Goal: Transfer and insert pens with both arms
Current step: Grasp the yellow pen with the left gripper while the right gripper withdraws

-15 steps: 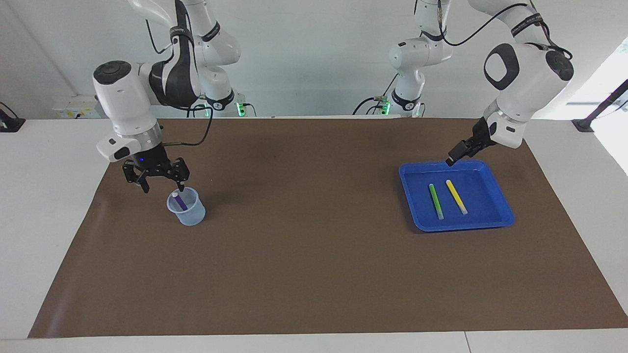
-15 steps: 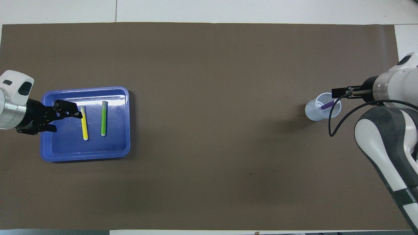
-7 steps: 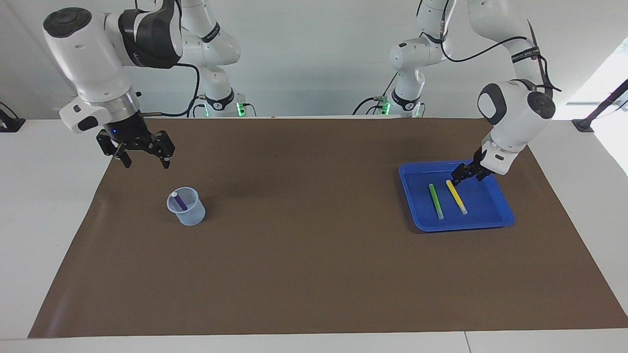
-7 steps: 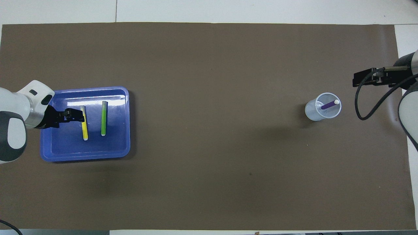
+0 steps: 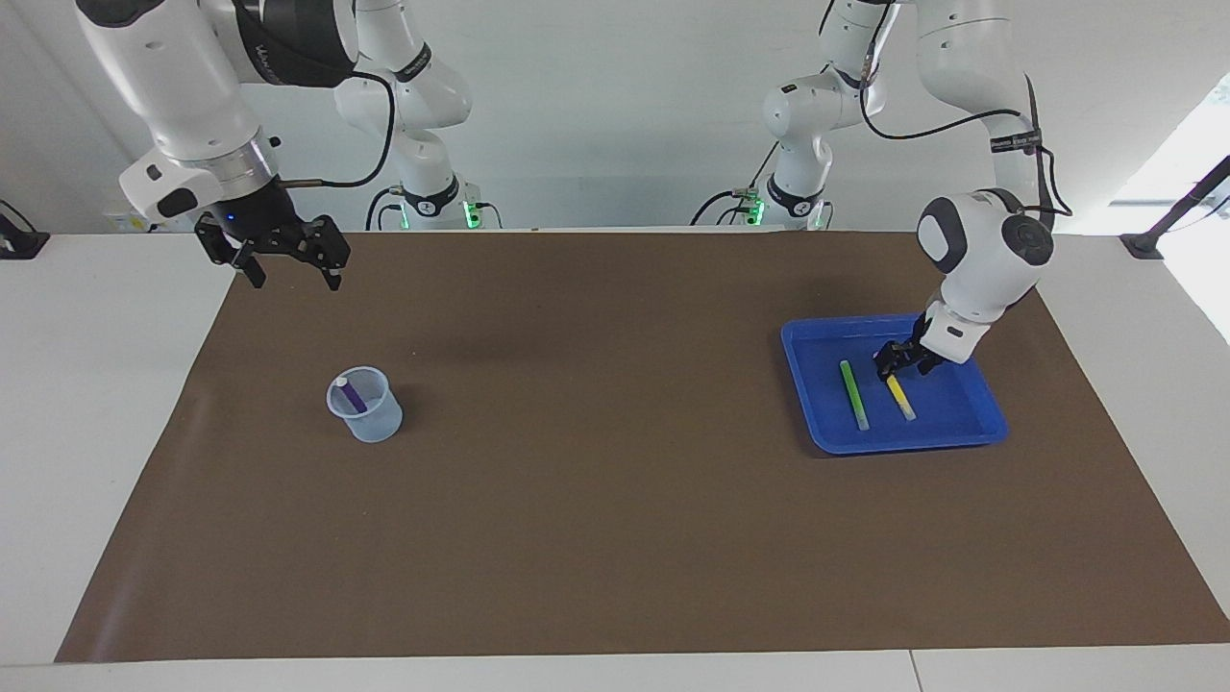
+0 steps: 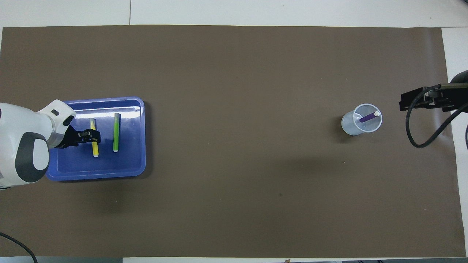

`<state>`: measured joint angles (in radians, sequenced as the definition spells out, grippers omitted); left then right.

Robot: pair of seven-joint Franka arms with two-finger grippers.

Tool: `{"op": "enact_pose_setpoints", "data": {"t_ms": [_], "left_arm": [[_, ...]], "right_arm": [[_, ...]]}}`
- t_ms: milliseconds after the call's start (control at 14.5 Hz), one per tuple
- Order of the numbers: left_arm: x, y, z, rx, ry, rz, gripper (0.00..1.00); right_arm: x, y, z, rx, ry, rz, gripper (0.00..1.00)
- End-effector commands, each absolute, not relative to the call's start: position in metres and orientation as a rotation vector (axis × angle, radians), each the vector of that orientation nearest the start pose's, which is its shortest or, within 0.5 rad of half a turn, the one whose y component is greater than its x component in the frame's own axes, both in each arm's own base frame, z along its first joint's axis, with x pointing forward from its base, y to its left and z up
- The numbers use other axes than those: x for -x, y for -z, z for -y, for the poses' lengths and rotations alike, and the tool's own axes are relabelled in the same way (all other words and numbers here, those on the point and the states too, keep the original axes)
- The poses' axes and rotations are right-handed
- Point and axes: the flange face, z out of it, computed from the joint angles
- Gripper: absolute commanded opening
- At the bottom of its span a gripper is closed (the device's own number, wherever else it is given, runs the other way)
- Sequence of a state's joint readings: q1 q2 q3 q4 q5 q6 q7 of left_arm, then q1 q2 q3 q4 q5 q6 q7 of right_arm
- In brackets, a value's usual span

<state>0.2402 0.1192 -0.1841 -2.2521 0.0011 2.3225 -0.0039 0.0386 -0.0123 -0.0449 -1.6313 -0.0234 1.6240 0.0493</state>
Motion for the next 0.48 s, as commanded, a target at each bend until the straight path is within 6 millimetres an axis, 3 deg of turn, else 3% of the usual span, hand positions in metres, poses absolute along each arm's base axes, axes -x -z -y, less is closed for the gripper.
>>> {"op": "enact_pose_setpoints", "data": {"t_ms": [0, 413], "left_arm": [[-0.528, -0.297, -0.028, 3.115, -0.071, -0.025, 0.78], [-0.534, -0.293, -0.026, 3.120, -0.048, -0.030, 0.75]], "right_arm": [[-0.546, -0.606, 0.006, 3.152, -0.004, -0.112, 1.00], [-0.545, -0.604, -0.005, 3.153, -0.011, -0.117, 1.00]]}}
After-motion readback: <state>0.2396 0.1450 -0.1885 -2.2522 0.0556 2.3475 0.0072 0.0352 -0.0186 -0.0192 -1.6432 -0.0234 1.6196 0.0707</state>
